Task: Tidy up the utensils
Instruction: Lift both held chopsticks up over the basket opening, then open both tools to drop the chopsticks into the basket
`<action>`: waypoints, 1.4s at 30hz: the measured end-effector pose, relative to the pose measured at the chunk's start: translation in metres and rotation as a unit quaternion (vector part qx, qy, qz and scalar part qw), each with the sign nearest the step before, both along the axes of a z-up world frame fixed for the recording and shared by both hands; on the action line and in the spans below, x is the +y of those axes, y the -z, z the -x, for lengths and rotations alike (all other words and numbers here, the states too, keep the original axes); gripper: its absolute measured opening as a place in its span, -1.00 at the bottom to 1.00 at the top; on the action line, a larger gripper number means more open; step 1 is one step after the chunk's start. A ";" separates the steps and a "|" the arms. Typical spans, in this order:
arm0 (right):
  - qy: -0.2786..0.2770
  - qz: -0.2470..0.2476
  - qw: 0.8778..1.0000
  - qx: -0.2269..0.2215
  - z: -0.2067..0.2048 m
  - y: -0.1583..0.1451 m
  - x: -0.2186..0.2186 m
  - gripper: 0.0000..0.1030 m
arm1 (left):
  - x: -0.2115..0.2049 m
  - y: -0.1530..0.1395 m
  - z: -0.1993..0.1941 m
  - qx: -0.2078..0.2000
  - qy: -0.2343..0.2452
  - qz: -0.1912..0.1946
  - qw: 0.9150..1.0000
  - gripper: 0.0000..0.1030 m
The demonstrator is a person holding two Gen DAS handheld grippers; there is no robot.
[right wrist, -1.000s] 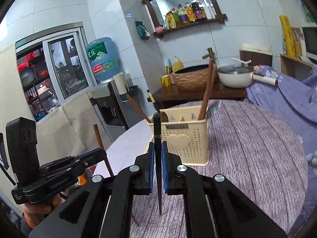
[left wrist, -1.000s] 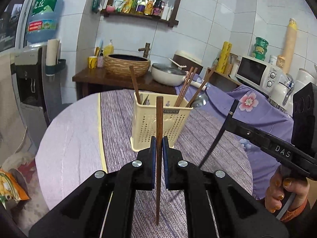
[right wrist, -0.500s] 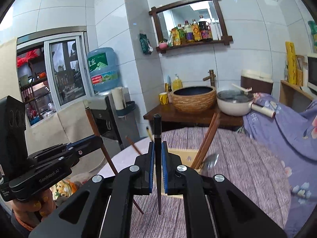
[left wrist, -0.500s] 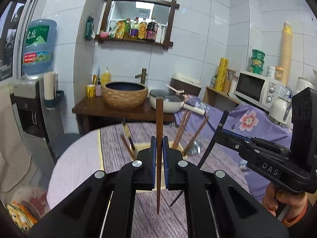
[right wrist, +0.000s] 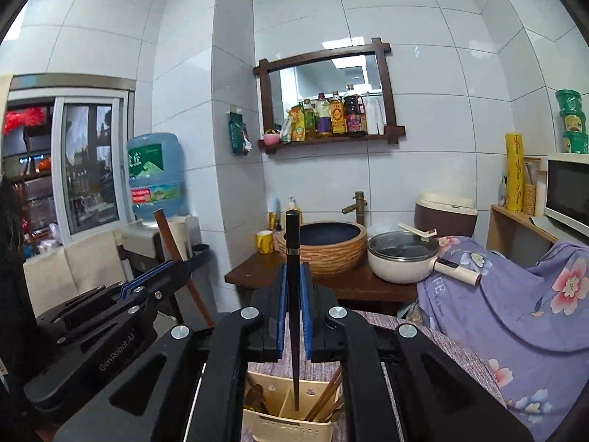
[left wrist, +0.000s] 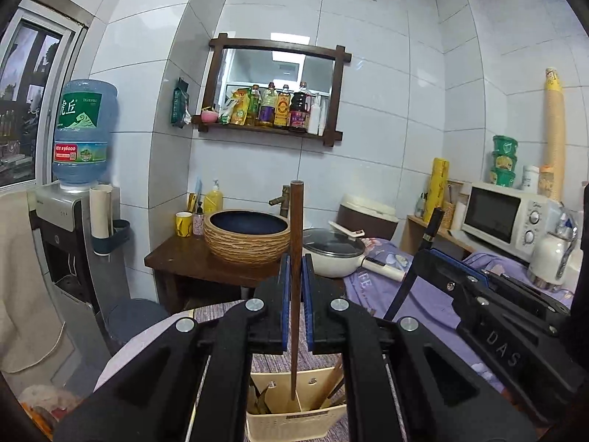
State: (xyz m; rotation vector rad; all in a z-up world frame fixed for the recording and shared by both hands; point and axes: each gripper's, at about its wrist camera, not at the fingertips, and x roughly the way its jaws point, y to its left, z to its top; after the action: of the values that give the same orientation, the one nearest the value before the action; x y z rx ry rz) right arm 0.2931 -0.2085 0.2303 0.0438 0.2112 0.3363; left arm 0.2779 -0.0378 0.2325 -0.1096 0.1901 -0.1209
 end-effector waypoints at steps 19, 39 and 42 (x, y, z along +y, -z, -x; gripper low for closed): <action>0.019 0.040 0.996 0.073 -0.031 0.107 0.016 -0.86 | -0.003 0.140 -0.035 0.101 -0.006 -0.020 0.995 -0.87; 0.018 0.038 0.998 -0.051 0.104 0.082 -0.030 0.88 | 0.046 0.135 0.120 -0.003 -0.009 -0.024 1.000 0.89; 0.004 0.045 0.998 -0.042 0.141 0.105 -0.032 0.88 | 0.053 0.149 0.158 -0.002 -0.011 -0.029 1.000 0.89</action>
State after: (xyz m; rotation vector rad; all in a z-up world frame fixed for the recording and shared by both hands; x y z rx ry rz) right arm 0.1524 -0.2409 0.1251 -0.0582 0.1417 0.3194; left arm 0.1203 0.0150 0.0834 -0.0533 0.1885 -0.0929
